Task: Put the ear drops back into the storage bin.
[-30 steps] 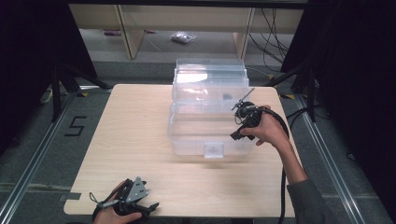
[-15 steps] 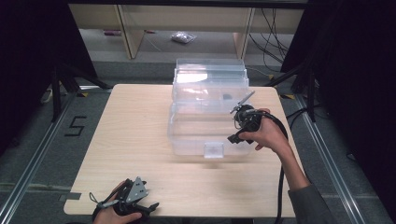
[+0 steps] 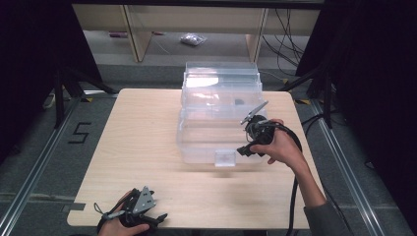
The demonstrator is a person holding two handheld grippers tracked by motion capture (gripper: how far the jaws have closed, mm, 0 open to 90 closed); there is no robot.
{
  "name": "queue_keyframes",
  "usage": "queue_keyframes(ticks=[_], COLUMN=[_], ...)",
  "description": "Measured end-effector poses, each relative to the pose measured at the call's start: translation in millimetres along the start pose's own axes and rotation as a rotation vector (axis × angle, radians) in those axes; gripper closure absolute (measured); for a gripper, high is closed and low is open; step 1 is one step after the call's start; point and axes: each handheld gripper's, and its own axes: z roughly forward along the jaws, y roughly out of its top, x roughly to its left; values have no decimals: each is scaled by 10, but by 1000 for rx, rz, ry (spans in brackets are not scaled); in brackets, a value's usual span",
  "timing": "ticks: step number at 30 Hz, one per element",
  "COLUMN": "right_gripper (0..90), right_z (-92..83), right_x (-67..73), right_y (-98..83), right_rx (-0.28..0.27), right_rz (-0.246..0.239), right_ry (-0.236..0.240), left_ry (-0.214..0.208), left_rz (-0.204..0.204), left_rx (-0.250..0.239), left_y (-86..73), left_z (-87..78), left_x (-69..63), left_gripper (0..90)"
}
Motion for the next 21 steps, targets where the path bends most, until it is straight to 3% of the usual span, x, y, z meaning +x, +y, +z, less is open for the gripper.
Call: queue_keyframes(ticks=[2, 4, 6, 8, 10, 11, 14, 15, 17, 19, 20, 21], right_gripper=[251, 250, 249, 247, 247, 246, 242, 242, 240, 239, 239, 239], right_z=[-5, -1, 9, 10, 17, 14, 16, 14, 17, 23, 29, 33], right_x=[37, 62, 80, 94, 100, 121, 153, 160, 195, 227, 228, 253], right_y=[-14, -19, -33, -44, -59, -67, -83, -88, -103, -115, -121, -132], right_rx=[3, -19, -22, -27, -33, -34, -43, -48, -53, -58, -64, -63], right_rz=[20, 27, 23, 24, 15, 28, 27, 20, 22, 16, 1, 4], right_ry=[0, 19, 20, 21, 20, 25, 26, 25, 30, 30, 34, 33], left_ry=[1, 0, 1, 3, -1, -1, 2, -1, 3, 1, -5, 1], left_rz=[-21, 2, 0, -23, 0, -21, -20, 2, -22, -21, 2, -22], left_rx=[-2, 0, 0, -3, 0, -1, -3, -1, -3, -7, -4, -1], left_y=[-3, 1, 0, -3, 0, -4, -3, 1, -4, -5, 0, -4], left_z=[7, -1, 3, 8, 0, 6, 5, 0, 9, 4, -2, 5], left_x=[-9, 1, 2, -9, 2, -9, -8, 4, -8, -9, 4, -9], left_gripper=[156, 156, 156, 156, 156, 156, 156, 156, 156, 156, 156, 156])
